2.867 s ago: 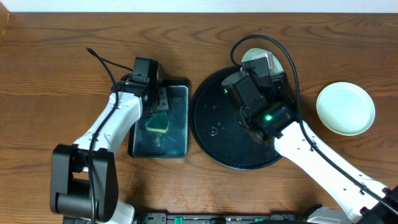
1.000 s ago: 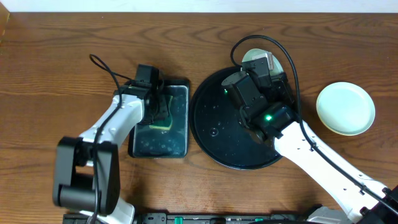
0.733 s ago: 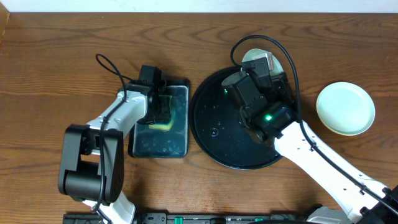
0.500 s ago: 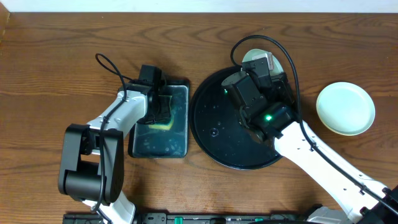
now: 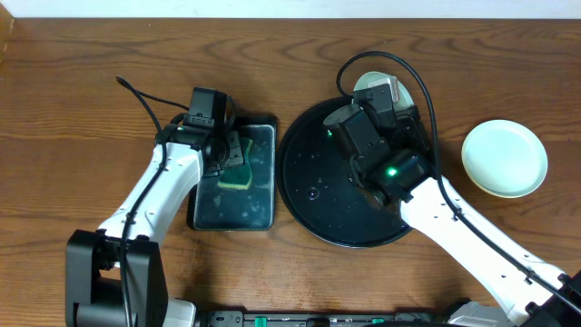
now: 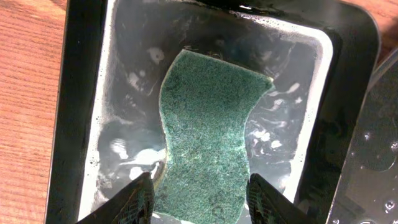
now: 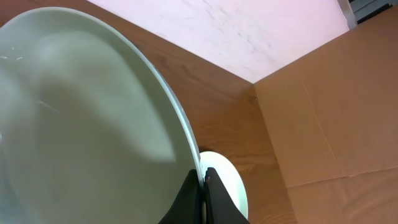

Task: Clean dirty plates on tray and stack at the side
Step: 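Carry the pale green plate right with the right gripper onto the stack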

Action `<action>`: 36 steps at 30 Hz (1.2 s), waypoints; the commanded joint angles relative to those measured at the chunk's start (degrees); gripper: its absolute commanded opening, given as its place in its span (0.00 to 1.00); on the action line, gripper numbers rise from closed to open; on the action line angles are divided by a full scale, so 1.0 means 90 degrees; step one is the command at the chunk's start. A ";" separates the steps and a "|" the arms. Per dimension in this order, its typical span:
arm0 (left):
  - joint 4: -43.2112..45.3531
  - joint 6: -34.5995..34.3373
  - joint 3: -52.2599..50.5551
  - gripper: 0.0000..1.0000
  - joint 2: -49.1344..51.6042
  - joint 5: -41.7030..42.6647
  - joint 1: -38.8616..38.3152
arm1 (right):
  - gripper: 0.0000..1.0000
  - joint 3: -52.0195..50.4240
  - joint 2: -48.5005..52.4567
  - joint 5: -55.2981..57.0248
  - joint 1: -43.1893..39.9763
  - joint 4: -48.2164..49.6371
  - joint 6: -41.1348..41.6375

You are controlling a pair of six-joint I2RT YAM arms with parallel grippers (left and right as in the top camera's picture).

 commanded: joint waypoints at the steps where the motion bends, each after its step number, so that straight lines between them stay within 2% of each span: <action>1: 0.0022 -0.0010 -0.0015 0.49 0.0182 0.0019 0.0012 | 0.01 0.0027 -0.0107 0.0131 0.0051 -0.0002 0.0112; 5: 0.0245 -0.0010 -0.0097 0.49 0.0442 0.0466 0.0012 | 0.01 0.0027 -0.0107 0.0131 0.0051 -0.0002 0.0112; 10: 0.0338 -0.0010 -0.0097 0.48 0.0996 0.0488 0.0015 | 0.01 0.0027 -0.0107 0.0131 0.0049 -0.0005 0.0109; 13: 0.0321 -0.0010 -0.0097 0.35 0.1231 0.0488 0.0015 | 0.01 0.0027 -0.0107 0.0131 0.0051 -0.0005 0.0112; 15: 0.0318 -0.0010 -0.0100 0.24 0.1358 0.0488 0.0015 | 0.01 0.0027 -0.0107 0.0131 0.0051 -0.0005 0.0112; 16: 0.0316 -0.0010 -0.0100 0.10 0.1411 0.0488 0.0015 | 0.01 0.0027 -0.0107 0.0131 0.0049 -0.0005 0.0112; 17: 0.0316 -0.0010 -0.0100 0.08 0.1421 0.0488 0.0015 | 0.01 0.0027 -0.0107 0.0131 0.0049 -0.0005 0.0109; 29: 0.0194 -0.0007 -0.0100 0.08 0.1421 0.0483 0.0015 | 0.01 0.0027 -0.0109 0.0580 0.0041 0.0022 0.0114; 36: 0.0085 -0.0007 -0.0102 0.08 0.1421 0.0483 0.0015 | 0.01 0.0027 -0.0109 0.0044 -0.0272 -0.0226 0.1010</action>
